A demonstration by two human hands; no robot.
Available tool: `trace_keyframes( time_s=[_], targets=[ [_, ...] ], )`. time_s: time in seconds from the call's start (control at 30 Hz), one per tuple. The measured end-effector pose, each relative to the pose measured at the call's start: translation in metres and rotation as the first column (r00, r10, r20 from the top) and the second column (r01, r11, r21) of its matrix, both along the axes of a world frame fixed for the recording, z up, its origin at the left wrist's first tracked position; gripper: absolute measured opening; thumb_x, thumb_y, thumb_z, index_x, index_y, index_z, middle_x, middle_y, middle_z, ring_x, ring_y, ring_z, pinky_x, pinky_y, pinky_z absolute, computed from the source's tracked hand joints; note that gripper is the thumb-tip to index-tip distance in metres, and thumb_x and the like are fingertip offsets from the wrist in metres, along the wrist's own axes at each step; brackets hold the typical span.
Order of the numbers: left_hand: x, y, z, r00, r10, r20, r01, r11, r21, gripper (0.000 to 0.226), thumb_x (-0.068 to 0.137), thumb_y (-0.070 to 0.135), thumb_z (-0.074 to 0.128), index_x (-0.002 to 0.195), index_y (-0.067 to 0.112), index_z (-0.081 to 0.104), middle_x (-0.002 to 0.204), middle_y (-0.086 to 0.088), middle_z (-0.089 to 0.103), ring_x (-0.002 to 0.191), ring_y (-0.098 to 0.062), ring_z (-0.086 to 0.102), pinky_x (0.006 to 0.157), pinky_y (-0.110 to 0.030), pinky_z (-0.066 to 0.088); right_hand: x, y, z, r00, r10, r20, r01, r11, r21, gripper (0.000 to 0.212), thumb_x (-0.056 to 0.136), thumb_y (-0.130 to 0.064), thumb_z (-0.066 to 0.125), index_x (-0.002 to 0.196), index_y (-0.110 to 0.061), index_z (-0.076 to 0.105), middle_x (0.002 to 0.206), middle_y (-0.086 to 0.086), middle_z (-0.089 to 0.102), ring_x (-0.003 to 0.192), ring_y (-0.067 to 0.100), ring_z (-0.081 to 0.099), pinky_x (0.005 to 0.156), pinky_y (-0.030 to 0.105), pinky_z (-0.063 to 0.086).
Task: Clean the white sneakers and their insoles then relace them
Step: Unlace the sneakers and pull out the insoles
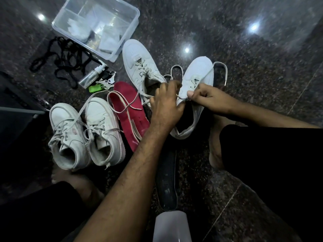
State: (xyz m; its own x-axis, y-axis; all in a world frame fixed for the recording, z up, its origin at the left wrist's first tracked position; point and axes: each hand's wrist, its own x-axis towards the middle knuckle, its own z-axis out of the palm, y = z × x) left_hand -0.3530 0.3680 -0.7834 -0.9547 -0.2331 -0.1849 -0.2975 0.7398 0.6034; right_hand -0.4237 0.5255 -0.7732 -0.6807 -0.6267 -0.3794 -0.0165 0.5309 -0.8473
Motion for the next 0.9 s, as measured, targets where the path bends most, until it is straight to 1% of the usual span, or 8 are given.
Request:
trace_keyframes(
  time_s=[0.1,0.2,0.27,0.33,0.4,0.53,0.7,0.9],
  targets=[
    [0.001,0.002,0.000,1.000,-0.023,0.003,0.023,0.998,-0.050,0.042,0.084,0.033,0.070,0.121,0.023,0.053,0.118,-0.001,0.053,0.113,-0.025,0.048,0.093,-0.048,0.037,0.000,-0.001,0.006,0.979,-0.062,0.193,0.080,0.993,-0.088,0.071,0.095,-0.063,0.044,0.068,0.002,0.050,0.071,0.011,0.044,0.071,0.020,0.041,0.071,0.033,0.036],
    [0.000,0.009,0.005,0.999,-0.028,-0.027,0.025,0.993,-0.112,0.035,0.085,0.033,0.063,0.118,0.023,0.056,0.115,-0.002,0.054,0.108,-0.027,0.050,0.090,-0.046,0.039,-0.006,-0.002,0.008,0.954,-0.142,0.265,0.167,0.983,-0.074,0.063,0.095,-0.067,0.039,0.056,-0.021,0.059,0.073,0.005,0.058,0.078,0.017,0.055,0.088,0.038,0.045],
    [-0.002,0.014,0.007,0.998,-0.040,-0.050,0.034,0.993,-0.114,0.032,0.083,0.031,0.059,0.114,0.024,0.061,0.114,-0.003,0.054,0.107,-0.028,0.050,0.088,-0.046,0.039,-0.009,-0.003,0.008,0.977,-0.146,0.155,0.159,0.984,-0.076,0.054,0.098,-0.054,0.048,0.059,-0.021,0.063,0.071,0.003,0.063,0.076,0.016,0.058,0.083,0.034,0.044],
    [-0.004,0.013,0.005,0.999,-0.036,-0.041,0.034,0.999,-0.040,0.028,0.082,0.029,0.059,0.108,0.023,0.065,0.114,-0.002,0.055,0.108,-0.027,0.050,0.089,-0.047,0.040,-0.016,-0.002,0.004,0.986,0.047,-0.163,-0.037,0.997,0.062,0.045,0.095,-0.053,0.054,0.071,-0.018,0.071,0.075,-0.004,0.063,0.079,0.016,0.059,0.076,0.031,0.042],
    [-0.004,0.005,-0.004,0.999,0.029,-0.036,-0.026,0.995,0.094,0.018,0.081,0.027,0.064,0.098,0.026,0.068,0.111,0.000,0.054,0.108,-0.024,0.051,0.093,-0.050,0.042,-0.024,0.001,0.000,0.888,0.284,-0.362,-0.188,0.942,0.277,0.050,0.090,-0.063,0.054,0.083,-0.018,0.074,0.086,-0.002,0.054,0.089,0.020,0.051,0.081,0.032,0.038],
    [-0.002,-0.004,-0.010,0.986,0.159,-0.057,-0.136,0.945,0.296,0.014,0.080,0.028,0.069,0.091,0.036,0.066,0.106,0.008,0.056,0.108,-0.019,0.053,0.097,-0.051,0.044,-0.028,0.005,-0.004,0.929,0.236,-0.285,-0.154,0.947,0.283,0.023,0.087,-0.043,0.069,0.091,-0.020,0.072,0.087,-0.005,0.051,0.090,0.015,0.051,0.080,0.032,0.041],
    [0.004,0.005,-0.005,0.989,0.069,-0.128,-0.019,0.934,0.357,0.025,0.081,0.026,0.063,0.095,0.045,0.054,0.093,0.021,0.065,0.098,-0.013,0.063,0.093,-0.056,0.046,-0.019,0.006,-0.013,0.940,0.104,-0.325,-0.032,0.975,0.219,0.010,0.086,-0.033,0.073,0.089,-0.025,0.069,0.093,-0.003,0.062,0.085,0.011,0.063,0.075,0.026,0.047],
    [-0.006,-0.009,0.004,0.979,0.115,-0.170,-0.033,0.906,0.423,0.015,0.081,0.028,0.077,0.095,0.029,0.073,0.091,0.007,0.068,0.089,-0.009,0.064,0.085,-0.034,0.052,-0.015,0.012,0.004,0.991,0.037,0.128,-0.015,0.985,-0.170,0.018,0.097,-0.023,0.063,0.110,-0.011,0.069,0.105,0.005,0.072,0.100,0.016,0.065,0.089,0.028,0.049]
  ],
)
